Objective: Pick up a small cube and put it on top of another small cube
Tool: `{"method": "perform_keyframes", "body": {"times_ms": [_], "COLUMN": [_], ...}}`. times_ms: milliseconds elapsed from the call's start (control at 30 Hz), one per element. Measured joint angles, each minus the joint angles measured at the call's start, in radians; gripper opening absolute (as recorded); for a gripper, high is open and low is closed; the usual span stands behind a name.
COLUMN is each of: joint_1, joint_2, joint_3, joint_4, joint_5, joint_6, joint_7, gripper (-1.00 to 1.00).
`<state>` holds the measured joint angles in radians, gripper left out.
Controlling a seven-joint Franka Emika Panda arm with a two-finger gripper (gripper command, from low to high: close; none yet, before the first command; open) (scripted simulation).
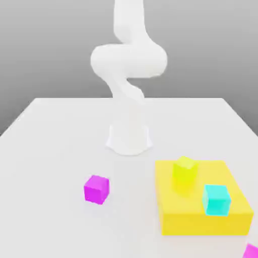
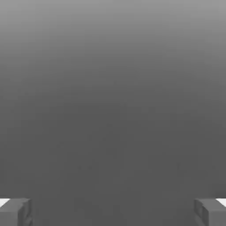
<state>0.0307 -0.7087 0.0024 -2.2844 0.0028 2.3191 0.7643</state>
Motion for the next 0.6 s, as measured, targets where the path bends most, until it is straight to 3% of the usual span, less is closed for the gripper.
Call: {"method": "perform_keyframes", "body": {"times_ms": [600], "joint_1": [0.174], "joint_2": [0.659], "joint_3": [0.078], "joint_4": [0.113], "joint_5": [0.002], "joint_6": [0.134], "joint_7": [-0.247], "gripper": [0.0]}}
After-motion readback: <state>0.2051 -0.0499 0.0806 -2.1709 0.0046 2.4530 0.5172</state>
